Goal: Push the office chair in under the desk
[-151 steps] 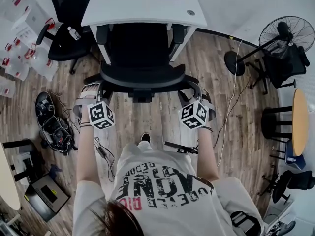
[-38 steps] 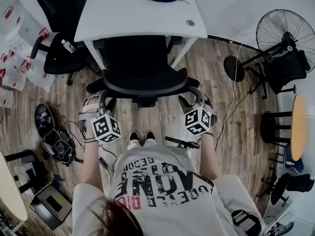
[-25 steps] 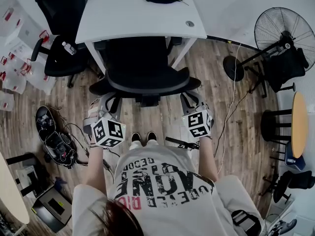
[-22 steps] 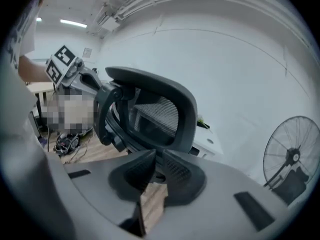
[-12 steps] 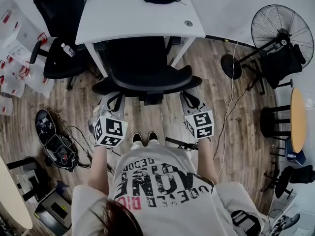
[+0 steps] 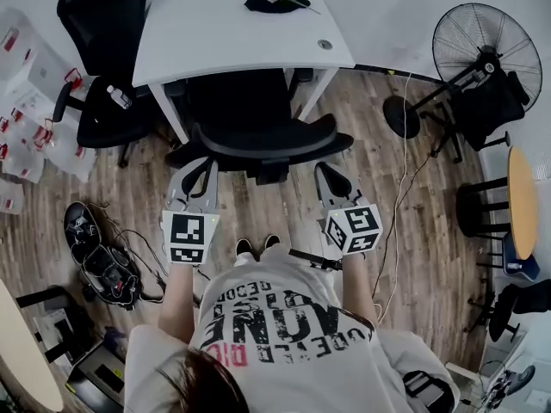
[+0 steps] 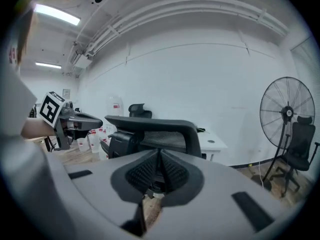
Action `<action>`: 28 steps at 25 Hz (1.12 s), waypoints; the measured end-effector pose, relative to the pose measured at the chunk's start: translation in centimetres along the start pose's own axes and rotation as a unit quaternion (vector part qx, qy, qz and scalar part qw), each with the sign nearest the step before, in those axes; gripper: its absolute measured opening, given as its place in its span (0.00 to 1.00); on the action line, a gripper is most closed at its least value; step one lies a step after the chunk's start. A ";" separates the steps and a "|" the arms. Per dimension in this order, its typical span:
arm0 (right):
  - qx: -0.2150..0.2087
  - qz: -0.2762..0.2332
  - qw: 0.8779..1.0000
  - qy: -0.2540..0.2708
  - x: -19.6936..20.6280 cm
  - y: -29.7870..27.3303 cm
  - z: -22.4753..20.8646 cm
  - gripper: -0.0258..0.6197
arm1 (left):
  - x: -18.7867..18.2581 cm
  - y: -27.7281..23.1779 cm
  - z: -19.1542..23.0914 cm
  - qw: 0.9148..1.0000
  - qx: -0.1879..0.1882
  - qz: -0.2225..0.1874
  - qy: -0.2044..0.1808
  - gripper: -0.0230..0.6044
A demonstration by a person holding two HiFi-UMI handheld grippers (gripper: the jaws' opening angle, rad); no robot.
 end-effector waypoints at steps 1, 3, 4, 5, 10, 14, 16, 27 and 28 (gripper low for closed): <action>0.002 -0.004 1.000 0.000 -0.4 0.2 0.0 0.08 | -0.7 0.2 0.0 1.000 -0.005 -0.010 0.001 0.05; 0.007 -0.017 1.000 -0.004 -1.4 0.7 -0.2 0.08 | -2.0 0.3 -0.1 0.999 -0.015 -0.030 0.000 0.05; 0.010 -0.026 1.000 -0.010 -2.0 0.9 -0.3 0.08 | -2.7 0.4 -0.2 0.999 -0.019 -0.040 -0.001 0.05; 0.013 -0.036 0.999 -0.018 -2.6 1.0 -0.4 0.08 | -3.4 0.5 -0.4 0.998 -0.024 -0.051 0.001 0.05; 0.001 -0.085 0.996 -0.028 -6.0 1.0 -0.1 0.08 | -6.7 0.2 -1.1 0.993 -0.050 -0.098 0.029 0.05; -0.029 -0.108 0.993 -0.033 -8.3 0.8 0.7 0.08 | -8.6 -0.1 -2.4 0.991 -0.055 -0.114 0.043 0.05; -0.045 -0.115 0.991 -0.042 -9.2 0.7 1.2 0.08 | -9.5 -0.2 -3.3 0.990 -0.060 -0.120 0.044 0.05; -0.117 -0.132 0.982 -0.062 -12.9 3.7 3.6 0.08 | -13.9 0.7 -9.1 0.985 -0.081 -0.149 0.043 0.05; -0.121 -0.136 0.982 -0.057 -13.3 4.0 3.8 0.08 | -14.2 1.0 -9.5 0.984 -0.085 -0.152 0.040 0.05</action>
Point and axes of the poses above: the fingertips, and each gripper's own axes: y backward along the fingers, z to its left, x out of its underside, the point moved 5 cm from there along y, backward along the fingers, and after that the axes turned 15 degrees about -z, right-handed, at the moved point
